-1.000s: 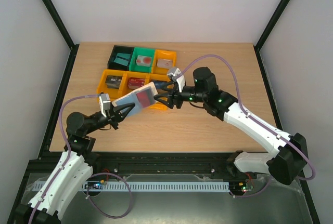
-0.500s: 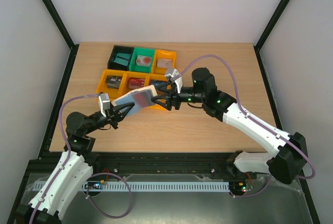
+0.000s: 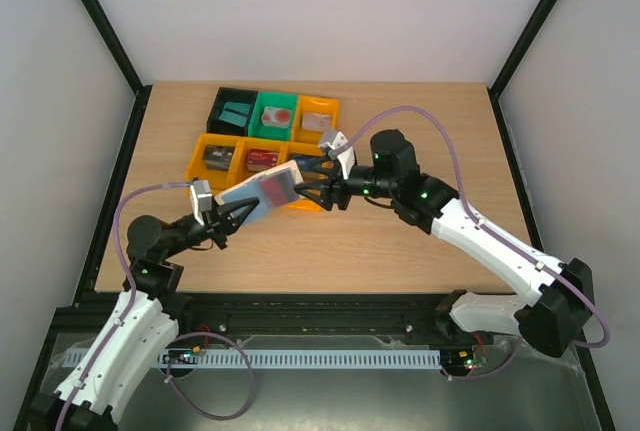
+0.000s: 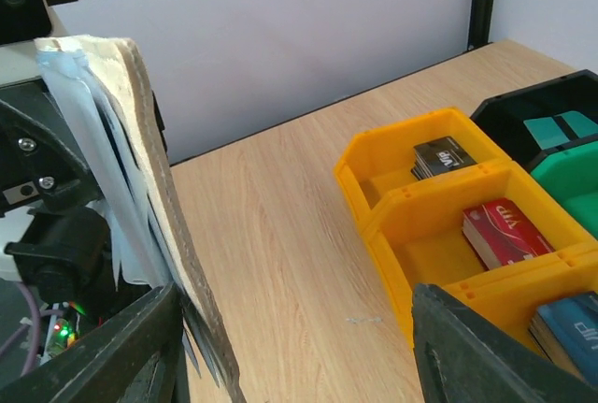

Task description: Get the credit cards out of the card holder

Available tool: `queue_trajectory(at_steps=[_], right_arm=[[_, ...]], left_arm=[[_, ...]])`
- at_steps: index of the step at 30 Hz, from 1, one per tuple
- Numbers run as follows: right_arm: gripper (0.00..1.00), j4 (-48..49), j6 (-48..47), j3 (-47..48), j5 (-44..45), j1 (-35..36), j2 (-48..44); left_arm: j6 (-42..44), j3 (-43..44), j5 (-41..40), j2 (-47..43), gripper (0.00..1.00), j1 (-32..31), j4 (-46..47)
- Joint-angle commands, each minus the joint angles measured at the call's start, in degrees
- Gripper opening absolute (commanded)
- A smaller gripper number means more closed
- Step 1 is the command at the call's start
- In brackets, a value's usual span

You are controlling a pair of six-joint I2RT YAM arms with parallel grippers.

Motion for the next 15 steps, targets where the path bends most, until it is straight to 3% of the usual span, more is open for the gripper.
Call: queue_trajectory(at_steps=[1,15], right_arm=[[0.66,-2.48,-2.39,2.02,2.81,0.00,-1.70],[0.67,-3.28,-2.90,2.55,4.21,-0.42,-1.91]], left_arm=[[0.78,1.60,0.86,-0.61,0.02,0.08,2.73],[0.80,1.62,1.01,-0.61,0.02,0.10,2.79]])
